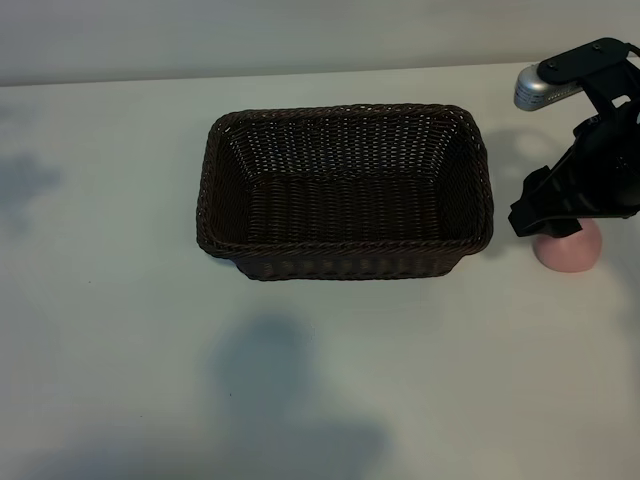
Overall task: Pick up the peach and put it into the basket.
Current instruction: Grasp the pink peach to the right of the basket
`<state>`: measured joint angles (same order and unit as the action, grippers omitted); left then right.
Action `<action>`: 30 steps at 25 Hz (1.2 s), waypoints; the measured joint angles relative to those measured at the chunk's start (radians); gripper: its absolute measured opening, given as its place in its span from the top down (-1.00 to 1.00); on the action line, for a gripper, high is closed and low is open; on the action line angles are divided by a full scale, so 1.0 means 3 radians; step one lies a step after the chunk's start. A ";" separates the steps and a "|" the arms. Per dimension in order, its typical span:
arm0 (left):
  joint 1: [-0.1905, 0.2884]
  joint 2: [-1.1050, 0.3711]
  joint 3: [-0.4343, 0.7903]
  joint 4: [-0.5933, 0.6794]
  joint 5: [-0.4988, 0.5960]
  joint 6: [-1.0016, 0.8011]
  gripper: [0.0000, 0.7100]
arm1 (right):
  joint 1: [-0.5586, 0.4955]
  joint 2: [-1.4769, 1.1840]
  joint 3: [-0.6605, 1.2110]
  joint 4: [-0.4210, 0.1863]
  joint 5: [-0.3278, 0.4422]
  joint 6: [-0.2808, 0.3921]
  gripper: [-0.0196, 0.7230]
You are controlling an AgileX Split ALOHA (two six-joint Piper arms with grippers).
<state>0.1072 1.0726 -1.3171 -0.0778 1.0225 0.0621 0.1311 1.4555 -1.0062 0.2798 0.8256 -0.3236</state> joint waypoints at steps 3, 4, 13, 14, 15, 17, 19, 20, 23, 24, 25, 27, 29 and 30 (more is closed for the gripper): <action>0.0000 -0.0444 0.0004 0.0120 0.0101 0.0008 -0.68 | 0.0000 0.0000 0.0000 0.0000 0.0000 0.0000 -0.66; 0.0000 -0.0700 0.0034 0.0157 0.0141 0.0008 -0.68 | 0.0000 0.0000 0.0000 0.0000 0.0000 0.0000 -0.66; 0.0000 -0.1730 0.0726 0.0318 0.0487 -0.0002 -0.68 | 0.0000 0.0000 0.0000 0.0000 0.0000 0.0000 -0.66; 0.0000 -0.1799 0.0839 0.0318 0.0487 -0.0016 -0.68 | 0.0000 0.0000 0.0000 0.0000 0.0000 0.0000 -0.66; 0.0000 -0.1889 0.0981 0.0305 0.0487 -0.0023 -0.68 | 0.0000 0.0000 0.0000 0.0000 0.0000 0.0000 -0.66; 0.0000 -0.2028 0.1190 0.0259 0.0465 -0.0063 -0.68 | 0.0000 0.0000 0.0000 0.0000 0.0000 0.0000 -0.66; 0.0000 -0.2189 0.1431 0.0121 0.0428 -0.0091 -0.68 | 0.0000 0.0000 0.0000 0.0000 -0.0003 0.0000 -0.66; 0.0000 -0.2286 0.1546 0.0057 0.0412 -0.0091 -0.68 | 0.0000 0.0000 0.0000 0.0000 -0.0003 0.0000 -0.66; 0.0000 -0.2580 0.1840 -0.0069 0.0408 -0.0085 -0.68 | 0.0000 0.0000 0.0000 0.0000 -0.0005 0.0000 -0.66; 0.0000 -0.2673 0.1930 -0.0097 0.0408 -0.0081 -0.68 | 0.0000 0.0000 0.0000 0.0000 -0.0005 0.0000 -0.66; 0.0000 -0.2754 0.2000 -0.0110 0.0408 -0.0078 -0.68 | 0.0000 0.0000 0.0000 0.0000 -0.0005 0.0000 -0.66; 0.0000 -0.2875 0.2156 -0.0125 0.0408 -0.0066 -0.68 | 0.0000 0.0000 0.0000 0.0000 -0.0005 0.0000 -0.66; 0.0000 -0.2965 0.2279 -0.0125 0.0398 -0.0060 -0.68 | 0.0000 0.0000 0.0000 0.0000 -0.0005 0.0000 -0.66; 0.0000 -0.3003 0.2346 -0.0125 0.0389 -0.0060 -0.68 | 0.0000 0.0000 0.0000 0.0000 -0.0005 0.0000 -0.66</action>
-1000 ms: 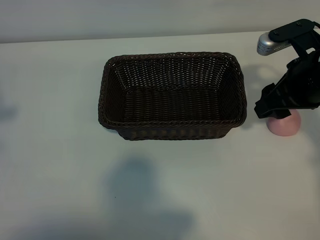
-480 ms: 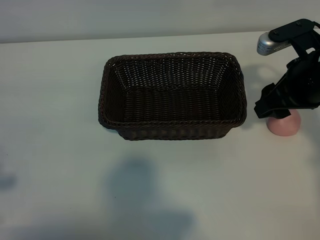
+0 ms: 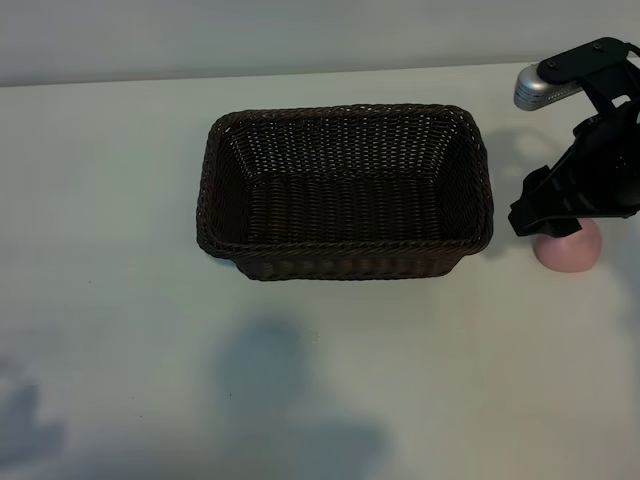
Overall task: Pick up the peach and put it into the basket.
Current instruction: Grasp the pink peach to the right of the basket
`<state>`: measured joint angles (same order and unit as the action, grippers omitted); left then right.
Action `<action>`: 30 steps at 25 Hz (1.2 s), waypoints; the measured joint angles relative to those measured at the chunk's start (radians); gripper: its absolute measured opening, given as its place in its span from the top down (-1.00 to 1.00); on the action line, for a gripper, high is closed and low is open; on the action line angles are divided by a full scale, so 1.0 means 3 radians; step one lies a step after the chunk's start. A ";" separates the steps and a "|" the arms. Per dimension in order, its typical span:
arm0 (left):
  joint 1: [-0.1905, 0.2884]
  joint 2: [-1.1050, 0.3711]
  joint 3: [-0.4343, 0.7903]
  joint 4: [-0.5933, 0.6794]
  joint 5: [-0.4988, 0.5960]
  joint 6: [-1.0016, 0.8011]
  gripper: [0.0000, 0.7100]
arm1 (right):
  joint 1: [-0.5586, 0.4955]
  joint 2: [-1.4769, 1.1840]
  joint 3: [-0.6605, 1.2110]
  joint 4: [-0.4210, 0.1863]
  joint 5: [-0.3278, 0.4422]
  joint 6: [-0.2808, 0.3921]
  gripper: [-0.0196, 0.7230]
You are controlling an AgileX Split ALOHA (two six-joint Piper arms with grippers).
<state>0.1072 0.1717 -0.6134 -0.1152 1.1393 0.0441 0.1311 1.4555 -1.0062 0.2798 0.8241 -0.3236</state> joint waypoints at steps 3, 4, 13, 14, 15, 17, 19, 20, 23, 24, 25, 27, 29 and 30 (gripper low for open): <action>0.0000 -0.0064 0.0184 0.0000 -0.0025 0.0000 -0.68 | 0.0000 0.0000 0.0000 0.0000 0.0000 0.0000 -0.66; 0.0000 -0.0072 0.0223 0.0000 -0.0035 0.0000 -0.68 | 0.0000 0.0000 0.0000 0.0000 0.0000 0.0000 -0.66; 0.0000 -0.0079 0.0372 0.0031 -0.0142 0.0000 -0.68 | 0.0000 0.0000 0.0000 0.0000 0.0000 0.0000 -0.66; 0.0000 -0.0079 0.0377 0.0035 -0.0147 0.0000 -0.68 | 0.0000 0.0000 0.0000 0.0000 0.0000 0.0000 -0.66; 0.0000 -0.0079 0.0377 0.0038 -0.0151 0.0000 -0.68 | 0.0000 0.0000 0.0000 0.0000 -0.0001 0.0000 -0.66; 0.0000 -0.0079 0.0377 0.0045 -0.0154 0.0000 -0.68 | 0.0000 0.0000 0.0000 -0.0003 -0.0004 0.0000 -0.66; 0.0000 -0.0079 0.0377 0.0046 -0.0154 0.0000 -0.68 | 0.0000 0.0000 0.0000 -0.0003 -0.0010 0.0000 -0.66; 0.0000 -0.0079 0.0377 0.0046 -0.0154 0.0000 -0.68 | 0.0000 0.0000 0.0000 -0.0003 -0.0010 0.0000 -0.66; 0.0000 -0.0079 0.0377 0.0053 -0.0154 -0.0007 -0.68 | 0.0000 0.0000 0.0000 -0.0063 -0.0020 0.0140 -0.66; 0.0000 -0.0079 0.0377 0.0053 -0.0154 -0.0004 -0.68 | 0.0000 0.0000 0.0000 -0.0109 -0.0026 0.0225 -0.66; 0.0000 -0.0079 0.0377 0.0053 -0.0154 -0.0004 -0.68 | 0.0000 0.0000 0.0000 -0.0170 -0.0033 0.0312 -0.66; 0.0000 -0.0079 0.0377 0.0053 -0.0154 -0.0004 -0.68 | 0.0000 0.0000 0.0000 -0.0307 -0.0061 0.0449 -0.66; 0.0000 -0.0079 0.0377 0.0053 -0.0154 -0.0004 -0.68 | 0.0000 0.0000 0.0000 -0.0461 -0.0079 0.0587 -0.66; -0.0003 -0.0079 0.0377 0.0053 -0.0154 -0.0004 -0.68 | 0.0000 0.0000 0.0000 -0.0546 -0.0090 0.0671 -0.66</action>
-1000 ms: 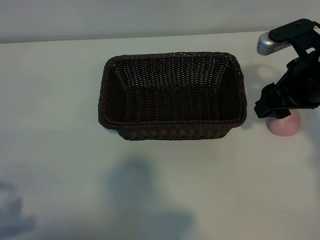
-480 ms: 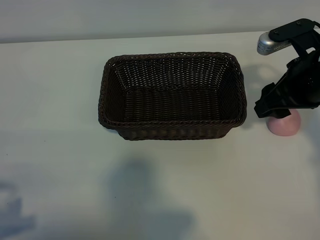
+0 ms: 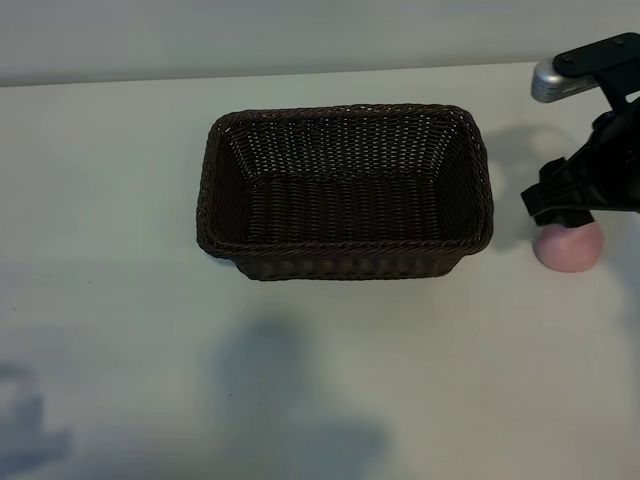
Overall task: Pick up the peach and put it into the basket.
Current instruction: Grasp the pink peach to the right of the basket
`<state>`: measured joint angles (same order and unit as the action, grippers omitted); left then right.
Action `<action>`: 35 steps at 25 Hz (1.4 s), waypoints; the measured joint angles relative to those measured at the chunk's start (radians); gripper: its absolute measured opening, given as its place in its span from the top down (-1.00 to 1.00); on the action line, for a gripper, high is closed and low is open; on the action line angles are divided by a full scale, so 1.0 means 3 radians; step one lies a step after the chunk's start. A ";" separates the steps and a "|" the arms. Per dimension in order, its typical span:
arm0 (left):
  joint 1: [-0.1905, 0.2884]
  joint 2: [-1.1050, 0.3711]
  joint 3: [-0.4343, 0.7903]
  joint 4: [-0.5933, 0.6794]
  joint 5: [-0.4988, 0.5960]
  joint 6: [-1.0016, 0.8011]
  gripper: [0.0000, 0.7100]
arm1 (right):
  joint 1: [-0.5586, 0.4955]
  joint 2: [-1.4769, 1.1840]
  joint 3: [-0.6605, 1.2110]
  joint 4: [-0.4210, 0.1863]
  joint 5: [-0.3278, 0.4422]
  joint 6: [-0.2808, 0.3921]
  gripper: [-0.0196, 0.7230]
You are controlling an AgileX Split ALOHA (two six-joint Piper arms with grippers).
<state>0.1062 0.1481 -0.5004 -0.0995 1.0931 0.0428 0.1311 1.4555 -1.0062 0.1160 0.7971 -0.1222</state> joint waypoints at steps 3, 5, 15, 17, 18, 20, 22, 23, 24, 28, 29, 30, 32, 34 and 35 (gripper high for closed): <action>-0.0052 0.0000 0.0000 0.0001 0.0000 0.0000 -0.68 | 0.0000 0.0000 0.0000 -0.0241 -0.0028 0.0248 -0.66; -0.0144 -0.0011 0.0000 0.0001 0.0000 0.0003 -0.68 | 0.0000 0.0000 0.0000 -0.0363 -0.0054 0.0407 -0.66; -0.0388 -0.0518 0.0000 0.0001 0.0004 0.0006 -0.68 | -0.0148 0.0410 0.0000 -0.0387 -0.0106 0.0565 -0.66; -0.0388 -0.0519 0.0000 0.0001 0.0004 0.0006 -0.68 | -0.0148 0.0514 0.0000 -0.0387 -0.0149 0.0568 -0.66; -0.0388 -0.0522 0.0000 0.0001 0.0004 0.0006 -0.68 | -0.0148 0.0564 0.0000 -0.0387 -0.0170 0.0577 -0.66; -0.0388 -0.0523 0.0000 0.0001 0.0004 0.0006 -0.68 | -0.0148 0.0659 0.0000 -0.0387 -0.0217 0.0610 -0.66; -0.0388 -0.0523 0.0000 0.0001 0.0004 0.0006 -0.68 | -0.0148 0.0747 0.0000 -0.0387 -0.0285 0.0632 -0.66; -0.0388 -0.0523 0.0000 0.0001 0.0004 0.0007 -0.68 | -0.0148 0.0790 0.0000 -0.0387 -0.0322 0.0648 -0.66; -0.0388 -0.0523 0.0000 0.0001 0.0004 0.0010 -0.68 | -0.0148 0.0830 0.0000 -0.0387 -0.0382 0.0669 -0.66; -0.0388 -0.0523 0.0000 0.0001 0.0004 0.0010 -0.67 | -0.0148 0.0965 0.0000 -0.0387 -0.0605 0.0726 -0.66; -0.0388 -0.0523 0.0000 0.0001 0.0004 0.0010 -0.67 | -0.0148 0.0986 0.0000 -0.0387 -0.0641 0.0730 -0.66; -0.0388 -0.0523 0.0000 0.0001 0.0004 0.0010 -0.67 | -0.0148 0.0995 0.0000 -0.0387 -0.0667 0.0737 -0.66; -0.0388 -0.0523 0.0000 0.0001 0.0004 0.0010 -0.67 | -0.0148 0.1025 0.0000 -0.0387 -0.0714 0.0752 -0.66; -0.0388 -0.0523 0.0000 0.0001 0.0004 0.0010 -0.67 | -0.0148 0.1062 0.0000 -0.0460 -0.0741 0.0789 -0.66; -0.0388 -0.0523 0.0000 0.0001 0.0004 0.0017 -0.67 | -0.0148 0.1088 0.0000 -0.0495 -0.0744 0.0810 -0.66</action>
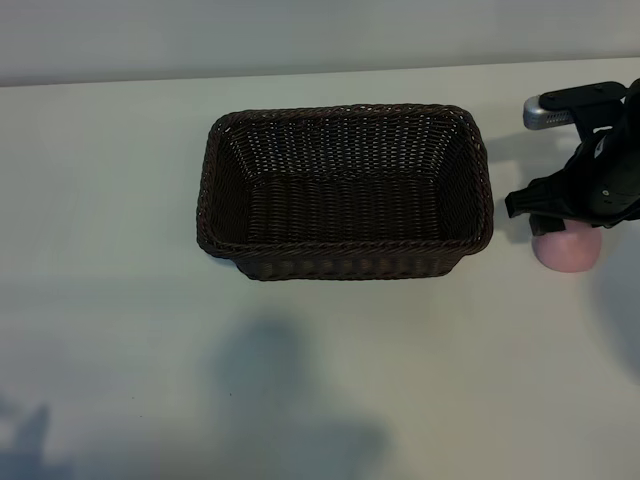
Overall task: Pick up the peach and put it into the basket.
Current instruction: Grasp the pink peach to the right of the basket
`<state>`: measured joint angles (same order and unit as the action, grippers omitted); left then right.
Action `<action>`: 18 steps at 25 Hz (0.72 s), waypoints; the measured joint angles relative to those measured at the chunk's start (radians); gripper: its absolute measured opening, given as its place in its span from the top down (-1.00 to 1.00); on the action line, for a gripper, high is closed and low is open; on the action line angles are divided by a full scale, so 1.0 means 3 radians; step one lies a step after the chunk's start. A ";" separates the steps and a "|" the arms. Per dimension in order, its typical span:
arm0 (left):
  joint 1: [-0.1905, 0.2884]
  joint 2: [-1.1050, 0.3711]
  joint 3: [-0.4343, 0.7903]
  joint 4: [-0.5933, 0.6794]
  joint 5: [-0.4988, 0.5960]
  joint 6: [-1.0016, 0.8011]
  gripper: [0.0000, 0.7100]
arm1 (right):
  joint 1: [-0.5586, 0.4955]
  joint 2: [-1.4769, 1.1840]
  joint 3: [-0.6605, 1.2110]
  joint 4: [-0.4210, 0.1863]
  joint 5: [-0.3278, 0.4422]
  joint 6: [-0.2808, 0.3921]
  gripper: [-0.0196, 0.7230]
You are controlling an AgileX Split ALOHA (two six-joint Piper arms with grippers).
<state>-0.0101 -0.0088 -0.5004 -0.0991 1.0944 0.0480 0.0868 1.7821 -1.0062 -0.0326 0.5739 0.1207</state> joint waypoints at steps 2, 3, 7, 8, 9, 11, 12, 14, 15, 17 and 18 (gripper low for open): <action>0.0000 0.0000 0.0000 0.0000 0.0000 0.0006 -0.67 | 0.0000 0.0053 0.0000 -0.0105 -0.0003 0.0075 -0.66; 0.0000 0.0000 0.0000 0.0000 0.0000 0.0006 -0.67 | 0.0000 0.0079 0.0000 -0.0159 -0.0007 0.0115 -0.66; 0.0000 0.0000 0.0000 0.0000 0.0000 0.0006 -0.67 | 0.0000 0.0164 0.0000 -0.0244 -0.0020 0.0181 -0.62; 0.0000 0.0000 0.0000 0.0000 0.0000 0.0006 -0.67 | 0.0000 0.0179 0.0000 -0.0251 -0.0022 0.0190 -0.59; 0.0000 0.0000 0.0000 0.0000 0.0000 0.0006 -0.67 | 0.0000 0.0194 0.0000 -0.0255 -0.0022 0.0211 -0.52; 0.0000 0.0000 0.0000 0.0000 0.0000 0.0006 -0.67 | 0.0000 0.0221 -0.0001 -0.0262 -0.0009 0.0266 -0.27; 0.0000 0.0000 0.0000 0.0000 0.0000 0.0006 -0.67 | 0.0000 0.0230 -0.0004 -0.0275 0.0001 0.0307 -0.13; 0.0000 0.0000 0.0000 0.0000 0.0000 0.0006 -0.67 | 0.0000 0.0237 -0.0008 -0.0333 0.0020 0.0385 0.26; 0.0000 0.0000 0.0000 0.0000 0.0000 0.0006 -0.67 | 0.0000 0.0233 -0.0012 -0.0357 0.0030 0.0419 0.44; 0.0000 0.0000 0.0000 0.0000 0.0000 0.0006 -0.67 | 0.0000 0.0229 -0.0028 -0.0389 0.0054 0.0451 0.72; 0.0000 0.0000 0.0000 0.0000 0.0000 0.0006 -0.67 | 0.0000 0.0226 -0.0047 -0.0397 0.0074 0.0455 0.78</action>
<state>-0.0101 -0.0088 -0.5004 -0.0991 1.0944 0.0498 0.0868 1.8500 -1.0204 -0.1517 0.5963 0.2572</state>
